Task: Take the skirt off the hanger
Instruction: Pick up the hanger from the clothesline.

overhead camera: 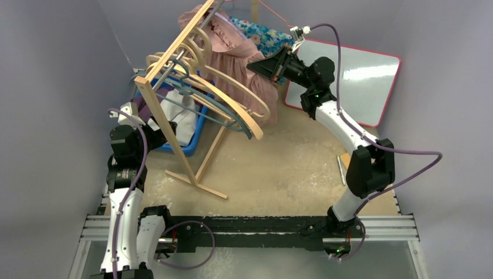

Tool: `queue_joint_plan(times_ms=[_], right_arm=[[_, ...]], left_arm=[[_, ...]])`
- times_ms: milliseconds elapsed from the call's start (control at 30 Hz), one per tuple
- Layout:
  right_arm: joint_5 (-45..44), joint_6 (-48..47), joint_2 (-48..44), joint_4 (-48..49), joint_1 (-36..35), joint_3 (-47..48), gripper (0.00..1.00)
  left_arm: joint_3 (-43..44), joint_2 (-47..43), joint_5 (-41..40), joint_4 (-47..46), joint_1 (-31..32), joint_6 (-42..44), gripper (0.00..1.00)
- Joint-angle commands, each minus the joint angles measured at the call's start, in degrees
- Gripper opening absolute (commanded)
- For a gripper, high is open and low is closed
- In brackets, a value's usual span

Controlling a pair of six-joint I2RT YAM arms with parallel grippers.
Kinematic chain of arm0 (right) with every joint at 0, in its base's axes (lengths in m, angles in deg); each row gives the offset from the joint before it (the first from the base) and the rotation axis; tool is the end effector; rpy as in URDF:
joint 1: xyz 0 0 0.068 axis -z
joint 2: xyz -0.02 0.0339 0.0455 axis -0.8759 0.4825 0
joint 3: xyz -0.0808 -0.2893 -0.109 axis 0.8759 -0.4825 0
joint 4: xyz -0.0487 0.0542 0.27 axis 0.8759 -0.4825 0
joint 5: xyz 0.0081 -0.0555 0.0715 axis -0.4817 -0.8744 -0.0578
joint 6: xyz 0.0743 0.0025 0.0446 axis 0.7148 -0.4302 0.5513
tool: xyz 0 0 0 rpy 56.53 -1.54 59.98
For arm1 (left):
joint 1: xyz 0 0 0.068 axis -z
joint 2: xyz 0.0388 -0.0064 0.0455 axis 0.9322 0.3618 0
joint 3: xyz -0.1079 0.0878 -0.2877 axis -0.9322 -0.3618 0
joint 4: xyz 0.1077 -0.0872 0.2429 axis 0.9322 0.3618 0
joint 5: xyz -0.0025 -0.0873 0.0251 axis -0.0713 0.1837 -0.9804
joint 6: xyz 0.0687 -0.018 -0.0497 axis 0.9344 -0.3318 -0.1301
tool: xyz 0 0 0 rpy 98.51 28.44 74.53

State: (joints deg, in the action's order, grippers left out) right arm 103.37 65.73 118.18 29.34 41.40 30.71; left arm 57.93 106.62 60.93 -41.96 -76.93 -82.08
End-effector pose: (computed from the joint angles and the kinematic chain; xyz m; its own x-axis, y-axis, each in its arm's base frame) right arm 0.3915 0.2000 0.4834 -0.4688 0.4820 -0.7402 -0.8381 0.0219 0.5451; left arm 0.1827 0.0097 0.3354 -0.2981 -0.5268 -0.7960 -0.0974 0.8464 -0.5236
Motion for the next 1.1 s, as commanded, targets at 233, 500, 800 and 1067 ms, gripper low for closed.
queue_joint_plan(times_ms=[233, 500, 800, 1067], right_arm=[[-11.0, -36.5, -8.1, -30.9, -1.8, 6.3, 0.51], [-22.7, -54.7, -3.5, -50.2, -3.8, 19.0, 0.73], [-30.4, -65.6, 4.0, -61.2, -6.4, 32.9, 0.81], [-31.1, -70.3, 12.1, -66.8, -7.5, 46.6, 0.65]], left_arm=[[0.0, -0.1, 0.8, -3.3, -0.3, 0.1, 0.88], [0.0, -0.1, 0.7, -3.2, -0.3, 0.2, 0.88], [0.0, 0.0, 0.8, -3.2, -0.3, 0.2, 0.88], [0.1, -0.1, 0.6, -3.1, -0.3, 0.2, 0.88]])
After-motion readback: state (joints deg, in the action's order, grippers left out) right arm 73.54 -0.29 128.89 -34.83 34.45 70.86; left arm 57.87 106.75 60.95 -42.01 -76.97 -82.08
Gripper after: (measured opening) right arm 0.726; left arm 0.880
